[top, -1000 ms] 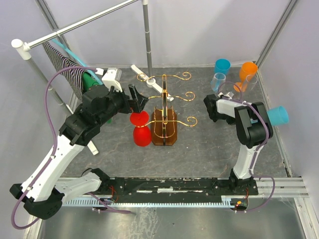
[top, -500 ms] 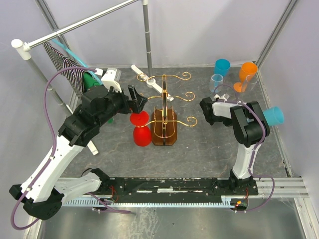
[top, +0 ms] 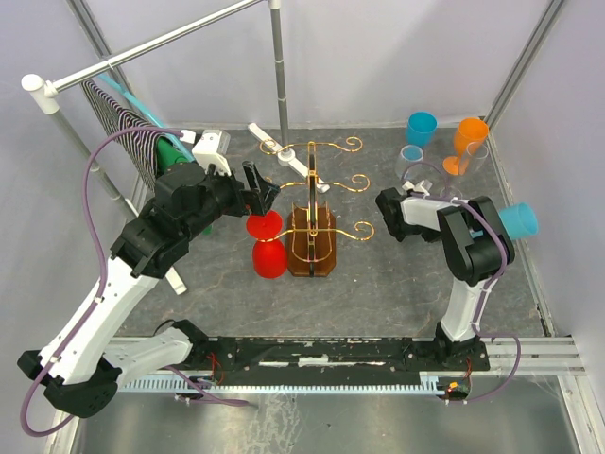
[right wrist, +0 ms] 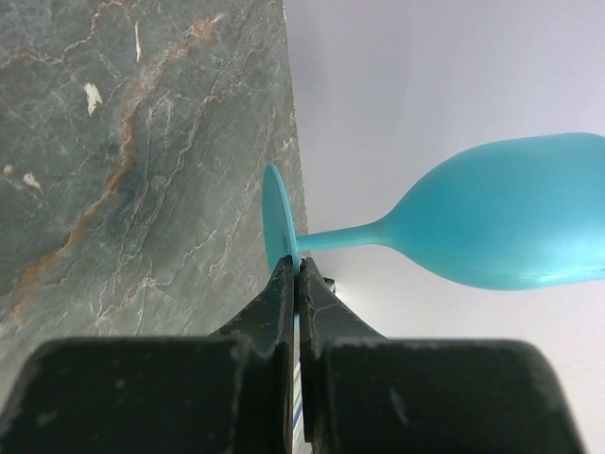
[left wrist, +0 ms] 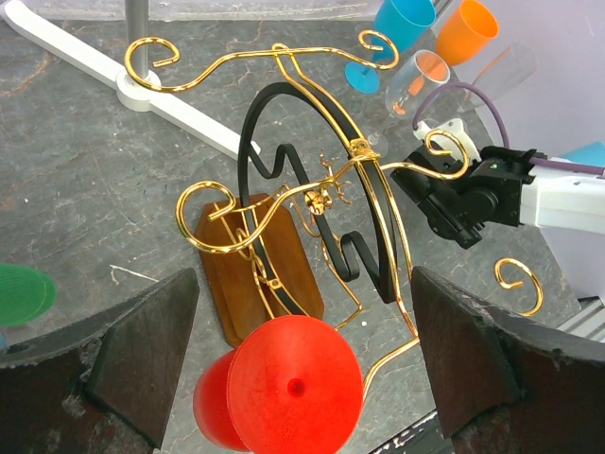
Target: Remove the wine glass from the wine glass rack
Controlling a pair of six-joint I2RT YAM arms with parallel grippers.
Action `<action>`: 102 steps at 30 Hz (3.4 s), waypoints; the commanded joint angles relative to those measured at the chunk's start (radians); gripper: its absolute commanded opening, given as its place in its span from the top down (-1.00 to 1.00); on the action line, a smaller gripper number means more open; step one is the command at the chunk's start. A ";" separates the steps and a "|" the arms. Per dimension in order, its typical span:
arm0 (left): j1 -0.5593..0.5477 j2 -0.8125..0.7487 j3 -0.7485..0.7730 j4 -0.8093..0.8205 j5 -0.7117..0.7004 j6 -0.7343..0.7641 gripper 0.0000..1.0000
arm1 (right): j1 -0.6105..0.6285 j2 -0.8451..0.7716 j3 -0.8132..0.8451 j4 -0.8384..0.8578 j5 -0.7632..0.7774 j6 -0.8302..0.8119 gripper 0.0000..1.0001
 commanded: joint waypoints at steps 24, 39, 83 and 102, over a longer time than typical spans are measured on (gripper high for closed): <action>0.003 -0.038 0.019 0.007 0.008 0.031 -0.98 | 0.049 -0.184 -0.004 -0.189 0.053 0.200 0.99; 0.003 -0.054 0.007 0.008 0.005 0.051 -0.98 | 0.079 -0.224 0.108 -0.397 -0.077 0.364 0.99; 0.003 -0.080 0.027 -0.020 -0.020 0.089 -0.98 | 0.300 0.302 0.360 -0.560 -0.167 0.426 0.96; 0.003 -0.091 0.029 -0.026 -0.025 0.093 -0.98 | 0.301 0.348 0.404 -0.540 -0.244 0.371 0.87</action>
